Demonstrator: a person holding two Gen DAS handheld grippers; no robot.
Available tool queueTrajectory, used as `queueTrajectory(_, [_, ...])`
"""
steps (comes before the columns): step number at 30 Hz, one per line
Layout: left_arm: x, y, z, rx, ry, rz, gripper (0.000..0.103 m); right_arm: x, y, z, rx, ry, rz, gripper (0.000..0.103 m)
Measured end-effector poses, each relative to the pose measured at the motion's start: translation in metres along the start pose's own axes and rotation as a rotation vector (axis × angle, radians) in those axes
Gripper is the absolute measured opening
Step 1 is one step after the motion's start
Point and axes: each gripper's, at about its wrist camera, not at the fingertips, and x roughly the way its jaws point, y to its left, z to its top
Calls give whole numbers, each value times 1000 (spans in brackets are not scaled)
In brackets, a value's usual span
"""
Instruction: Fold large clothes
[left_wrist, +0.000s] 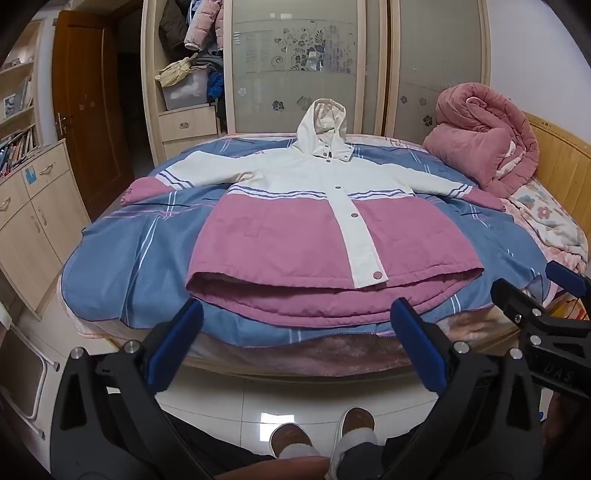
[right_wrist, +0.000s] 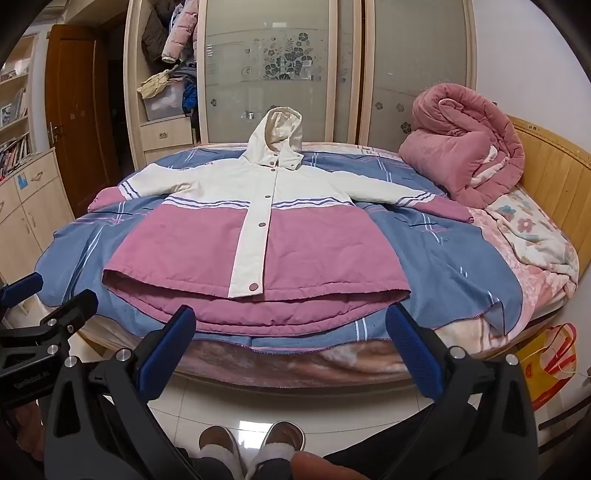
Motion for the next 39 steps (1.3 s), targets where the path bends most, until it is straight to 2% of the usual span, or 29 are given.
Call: queueTrajectory(39, [5, -1, -3, -2, 5, -1, 101, 7, 1, -3, 8, 10, 6, 102])
